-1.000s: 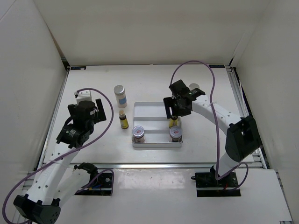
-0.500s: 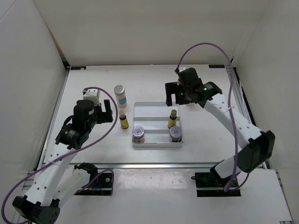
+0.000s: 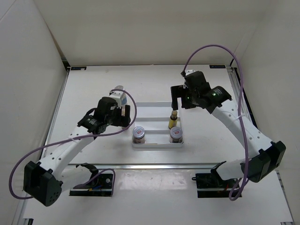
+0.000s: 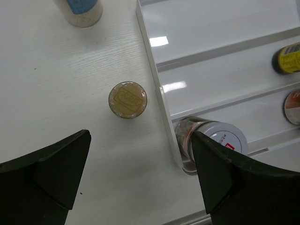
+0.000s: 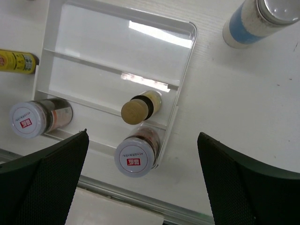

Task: Organize the condiment bottles

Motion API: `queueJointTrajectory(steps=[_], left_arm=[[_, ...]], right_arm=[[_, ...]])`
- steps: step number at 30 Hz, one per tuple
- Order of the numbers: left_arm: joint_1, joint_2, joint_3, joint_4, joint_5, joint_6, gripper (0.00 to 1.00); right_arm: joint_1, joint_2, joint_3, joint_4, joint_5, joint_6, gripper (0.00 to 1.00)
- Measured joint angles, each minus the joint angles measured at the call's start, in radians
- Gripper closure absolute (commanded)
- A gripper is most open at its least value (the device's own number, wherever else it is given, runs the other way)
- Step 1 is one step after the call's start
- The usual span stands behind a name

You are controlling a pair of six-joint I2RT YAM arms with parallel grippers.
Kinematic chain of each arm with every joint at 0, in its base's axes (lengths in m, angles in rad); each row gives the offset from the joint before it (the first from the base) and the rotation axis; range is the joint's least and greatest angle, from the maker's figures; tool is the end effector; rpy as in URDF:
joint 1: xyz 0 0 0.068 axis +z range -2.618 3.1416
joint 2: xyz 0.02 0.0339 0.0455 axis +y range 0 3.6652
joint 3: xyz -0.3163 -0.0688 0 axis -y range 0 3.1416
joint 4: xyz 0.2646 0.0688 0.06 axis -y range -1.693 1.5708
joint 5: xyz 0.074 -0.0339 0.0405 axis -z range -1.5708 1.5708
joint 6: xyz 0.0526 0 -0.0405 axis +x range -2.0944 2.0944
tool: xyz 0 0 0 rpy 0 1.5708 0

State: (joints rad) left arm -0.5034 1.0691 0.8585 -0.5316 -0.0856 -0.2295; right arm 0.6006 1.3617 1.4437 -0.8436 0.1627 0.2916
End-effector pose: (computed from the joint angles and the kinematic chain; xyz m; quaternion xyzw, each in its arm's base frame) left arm 0.2057 -0.1081 0.3087 0.1078 0.9083 -0.1075 0.3895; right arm 0.2558 0.1649 0.4175 -0.1094 0.9102 0.1019 0.3862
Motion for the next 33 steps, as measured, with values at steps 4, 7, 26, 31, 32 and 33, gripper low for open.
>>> queueJointTrajectory(steps=[4,7,26,31,32,33], left_arm=[[-0.013,0.058,-0.020,0.027,-0.040,-0.016,0.00],[-0.016,0.090,-0.023,0.054,-0.093,-0.037,0.03],[-0.037,0.248,0.036,0.145,-0.209,-0.064,0.85],[-0.067,0.203,0.155,0.094,-0.222,-0.056,0.89],[-0.077,0.195,0.179,0.095,-0.221,-0.056,0.89],[-0.087,0.189,0.197,0.096,-0.219,-0.054,0.89]], right_arm=[[0.000,-0.008,-0.004,-0.023,0.002,0.000,0.00],[0.000,-0.033,-0.010,-0.023,0.004,-0.004,0.00],[0.000,-0.103,-0.045,-0.048,0.026,-0.019,0.00],[0.000,-0.128,-0.048,-0.052,0.042,-0.025,0.00],[0.000,-0.128,-0.048,-0.052,0.045,-0.027,0.00],[0.000,-0.128,-0.048,-0.053,0.048,-0.030,0.00]])
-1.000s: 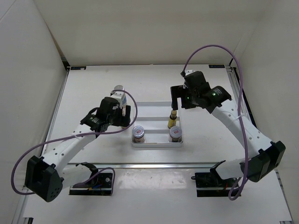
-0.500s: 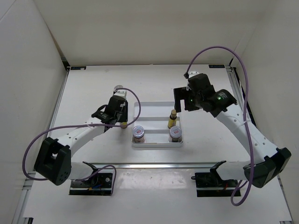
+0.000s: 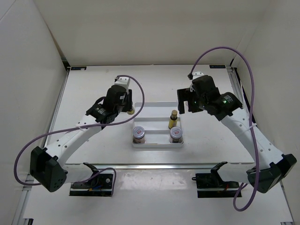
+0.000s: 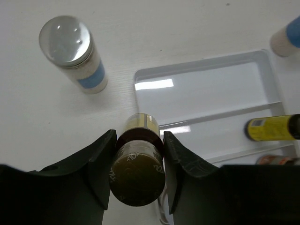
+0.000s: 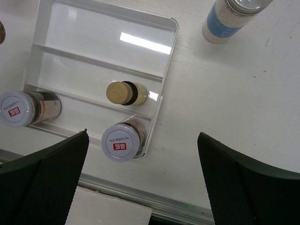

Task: Organize the condiment bottles

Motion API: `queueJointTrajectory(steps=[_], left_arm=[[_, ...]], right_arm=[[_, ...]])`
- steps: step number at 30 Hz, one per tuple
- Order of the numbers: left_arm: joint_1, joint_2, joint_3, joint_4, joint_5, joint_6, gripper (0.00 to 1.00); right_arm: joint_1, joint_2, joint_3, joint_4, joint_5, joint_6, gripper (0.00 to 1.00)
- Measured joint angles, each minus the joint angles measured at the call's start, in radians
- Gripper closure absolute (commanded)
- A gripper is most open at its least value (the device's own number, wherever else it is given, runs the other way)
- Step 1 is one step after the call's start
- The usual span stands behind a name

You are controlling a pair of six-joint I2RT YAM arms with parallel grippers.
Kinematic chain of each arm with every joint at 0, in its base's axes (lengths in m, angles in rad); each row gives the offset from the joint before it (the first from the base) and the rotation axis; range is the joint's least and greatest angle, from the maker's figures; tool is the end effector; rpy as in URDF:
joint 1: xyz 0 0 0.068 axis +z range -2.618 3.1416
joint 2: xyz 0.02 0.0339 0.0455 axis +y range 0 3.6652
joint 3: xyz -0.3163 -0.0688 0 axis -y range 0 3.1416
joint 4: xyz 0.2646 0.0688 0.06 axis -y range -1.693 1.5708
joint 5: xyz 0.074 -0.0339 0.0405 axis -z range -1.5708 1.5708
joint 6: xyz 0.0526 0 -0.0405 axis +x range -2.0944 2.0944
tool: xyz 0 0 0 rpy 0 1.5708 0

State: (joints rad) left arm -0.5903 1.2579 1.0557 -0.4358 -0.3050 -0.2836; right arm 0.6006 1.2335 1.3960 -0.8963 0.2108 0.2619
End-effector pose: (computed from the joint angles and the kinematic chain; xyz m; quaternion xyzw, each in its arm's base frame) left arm 0.2527 -0.1503 0.3461 0.0673 0.8829 -0.0651 0.4601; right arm 0.2206 0.1378 0.4300 -0.1110 0.9028 0.0816 0.4073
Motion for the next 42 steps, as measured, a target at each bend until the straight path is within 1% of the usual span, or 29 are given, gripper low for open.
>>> queueJointTrajectory(steps=[3,6,13,15,17,18,21,22,24,25,27,31,36,38,40,42], left_arm=[[-0.041,-0.008,0.042,0.003,0.019,0.001,0.89],[-0.072,0.019,0.055,0.009,0.042,-0.005,0.89],[-0.094,0.163,0.035,0.018,0.080,-0.026,0.89],[-0.094,0.187,0.022,0.019,0.082,-0.033,0.86],[-0.093,0.201,0.011,0.019,0.082,-0.037,0.78],[-0.093,0.208,0.010,0.019,0.082,-0.039,0.70],[-0.093,0.229,0.009,0.030,0.082,-0.041,0.53],[-0.093,0.236,0.009,0.034,0.082,-0.042,0.42],[-0.093,0.248,0.009,0.041,0.081,-0.047,0.31],[-0.093,0.249,0.009,0.045,0.081,-0.048,0.19],[-0.093,0.249,0.010,0.053,0.076,-0.060,0.00],[-0.093,0.249,0.043,0.020,0.068,-0.064,0.00],[-0.093,0.219,0.181,-0.065,0.023,-0.024,0.00],[-0.093,0.169,0.217,-0.082,-0.009,0.010,0.00],[-0.082,0.084,0.223,-0.093,-0.045,0.053,0.00],[-0.042,-0.015,0.216,-0.101,-0.072,0.093,0.00]], right_arm=[[0.000,0.000,0.000,-0.001,0.009,-0.004,0.00],[0.000,0.000,0.000,-0.002,0.016,-0.005,0.00],[-0.002,0.000,0.000,-0.016,0.030,-0.007,0.00],[-0.003,-0.001,0.000,-0.023,0.033,-0.008,0.00],[-0.003,-0.001,0.000,-0.024,0.039,-0.008,0.00],[-0.003,-0.001,0.000,-0.025,0.041,-0.008,0.00],[-0.003,-0.002,0.000,-0.028,0.050,-0.008,0.00],[-0.003,-0.002,0.000,-0.031,0.051,-0.008,0.00],[-0.006,-0.002,0.000,-0.032,0.057,-0.008,0.00],[-0.007,-0.002,0.000,-0.033,0.060,-0.008,0.00],[-0.022,-0.002,0.000,-0.036,0.061,-0.007,0.00],[-0.087,0.006,0.004,-0.043,0.060,-0.004,0.00],[-0.175,0.102,0.089,-0.044,0.035,-0.011,0.00],[-0.209,0.162,0.142,-0.044,0.014,-0.020,0.00],[-0.232,0.220,0.189,-0.028,-0.007,-0.032,0.00],[-0.258,0.277,0.225,-0.010,-0.027,-0.039,0.00]])
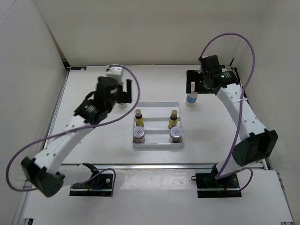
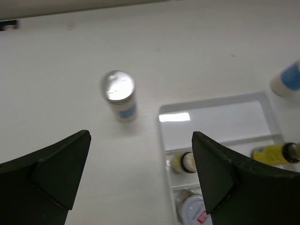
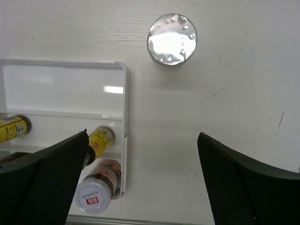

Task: Organize the condiment bottles

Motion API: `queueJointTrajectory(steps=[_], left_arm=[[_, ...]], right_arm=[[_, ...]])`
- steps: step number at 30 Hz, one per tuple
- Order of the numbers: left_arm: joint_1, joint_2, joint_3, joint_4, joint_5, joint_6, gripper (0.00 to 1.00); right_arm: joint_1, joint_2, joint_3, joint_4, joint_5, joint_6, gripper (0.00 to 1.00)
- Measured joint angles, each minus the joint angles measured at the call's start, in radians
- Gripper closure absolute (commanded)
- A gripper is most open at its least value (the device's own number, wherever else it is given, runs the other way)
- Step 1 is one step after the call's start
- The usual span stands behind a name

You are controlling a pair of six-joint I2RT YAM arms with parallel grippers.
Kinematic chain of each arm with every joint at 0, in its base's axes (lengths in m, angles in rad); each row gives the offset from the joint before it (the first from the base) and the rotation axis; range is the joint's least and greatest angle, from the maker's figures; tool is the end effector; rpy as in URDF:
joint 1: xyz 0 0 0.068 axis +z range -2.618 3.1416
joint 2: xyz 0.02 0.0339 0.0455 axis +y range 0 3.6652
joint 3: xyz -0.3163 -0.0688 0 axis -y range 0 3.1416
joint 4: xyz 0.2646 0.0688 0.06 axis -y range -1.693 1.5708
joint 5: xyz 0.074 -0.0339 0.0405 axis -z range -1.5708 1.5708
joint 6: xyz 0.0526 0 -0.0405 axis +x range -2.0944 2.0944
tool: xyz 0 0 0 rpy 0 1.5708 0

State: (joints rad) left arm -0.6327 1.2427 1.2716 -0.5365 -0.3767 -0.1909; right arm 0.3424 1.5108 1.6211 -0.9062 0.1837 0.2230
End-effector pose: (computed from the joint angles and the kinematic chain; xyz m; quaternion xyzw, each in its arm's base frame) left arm 0.2439 -0.1548 0.4208 0.0929 0.8470 -0.0514 0.5209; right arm 0.3286 0.1069 0.4282 -0.0204 0.9224 0.0234 0.3850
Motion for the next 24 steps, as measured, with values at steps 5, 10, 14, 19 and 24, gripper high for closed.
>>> queueJointTrajectory(steps=[5,10,14,19,24], left_arm=[[0.212,-0.233,-0.171,0.030,-0.081,0.029,0.00],[0.295,-0.303,-0.440,0.068,-0.085,0.013,0.00],[0.295,-0.351,-0.526,0.070,-0.097,0.011,0.00],[0.295,-0.367,-0.513,0.133,-0.111,0.006,0.00],[0.295,-0.354,-0.510,0.142,-0.114,0.007,0.00]], right_arm=[[-0.045,0.150,0.091,0.020,-0.034,-0.011,0.00],[-0.079,0.294,0.155,0.037,-0.043,-0.011,0.00],[-0.092,0.372,0.169,0.053,-0.034,-0.010,0.00],[-0.101,0.464,0.207,0.068,-0.032,-0.002,0.00],[-0.110,0.560,0.224,0.083,-0.026,0.008,0.03]])
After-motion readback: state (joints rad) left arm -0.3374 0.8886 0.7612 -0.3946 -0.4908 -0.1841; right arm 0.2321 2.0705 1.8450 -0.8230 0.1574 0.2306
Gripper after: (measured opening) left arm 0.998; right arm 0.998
